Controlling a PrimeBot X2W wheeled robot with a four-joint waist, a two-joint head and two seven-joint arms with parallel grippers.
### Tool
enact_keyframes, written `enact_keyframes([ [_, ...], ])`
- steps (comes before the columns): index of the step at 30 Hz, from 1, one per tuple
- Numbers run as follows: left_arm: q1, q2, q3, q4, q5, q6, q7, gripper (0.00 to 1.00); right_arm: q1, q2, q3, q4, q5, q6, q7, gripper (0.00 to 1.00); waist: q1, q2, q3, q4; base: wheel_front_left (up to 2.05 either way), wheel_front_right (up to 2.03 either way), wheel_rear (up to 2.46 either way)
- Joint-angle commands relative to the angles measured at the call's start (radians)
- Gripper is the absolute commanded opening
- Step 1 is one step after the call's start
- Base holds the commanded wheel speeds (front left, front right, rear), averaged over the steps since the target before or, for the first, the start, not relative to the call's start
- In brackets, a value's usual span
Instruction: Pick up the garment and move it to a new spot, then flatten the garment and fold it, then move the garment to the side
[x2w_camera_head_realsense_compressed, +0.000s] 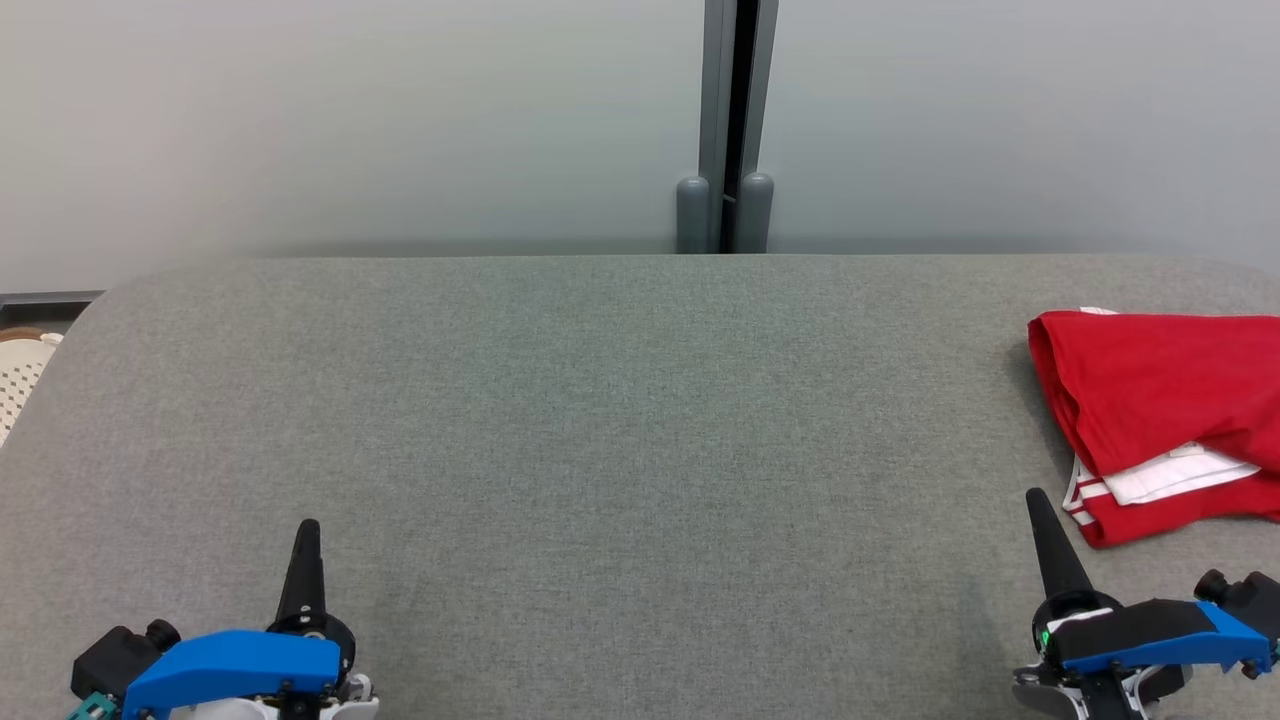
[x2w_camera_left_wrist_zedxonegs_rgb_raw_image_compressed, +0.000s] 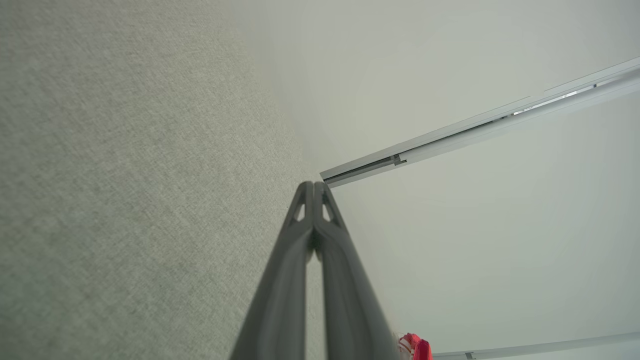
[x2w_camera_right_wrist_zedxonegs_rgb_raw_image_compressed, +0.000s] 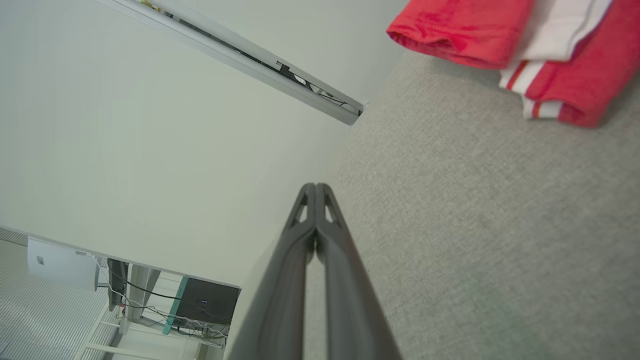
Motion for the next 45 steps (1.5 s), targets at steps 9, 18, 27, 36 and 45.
enact_keyframes([
  [9,-0.032,0.0,0.023,-0.02,-0.098,-0.011,0.029,0.0,-0.021,-0.003,-0.015,-0.024,0.112,0.0,0.028,0.0,0.0,-0.0001,-0.003,0.002,0.0,0.0,0.0],
  [18,-0.041,-0.001,0.039,-0.027,-0.172,-0.016,0.049,0.0,-0.021,-0.003,-0.024,-0.031,0.196,0.0,0.047,0.0,0.0,-0.0001,-0.006,0.004,0.0,0.0,0.0],
  [27,-0.047,-0.001,0.049,-0.033,-0.234,-0.021,0.066,0.0,-0.022,-0.004,-0.032,-0.038,0.266,0.0,0.065,0.0,0.0,-0.0001,-0.009,0.006,0.0,0.0,0.0],
  [36,-0.053,-0.002,0.062,-0.038,-0.305,-0.027,0.088,0.0,-0.023,-0.004,-0.041,-0.046,0.347,0.0,0.087,0.0,0.0,-0.0001,-0.013,0.008,0.0,0.0,0.0],
  [45,-0.06,-0.002,0.073,-0.044,-0.359,-0.029,0.103,0.0,-0.024,-0.004,-0.047,-0.051,0.408,0.0,0.101,0.0,0.0,-0.0001,-0.015,0.01,0.0,0.0,0.0],
])
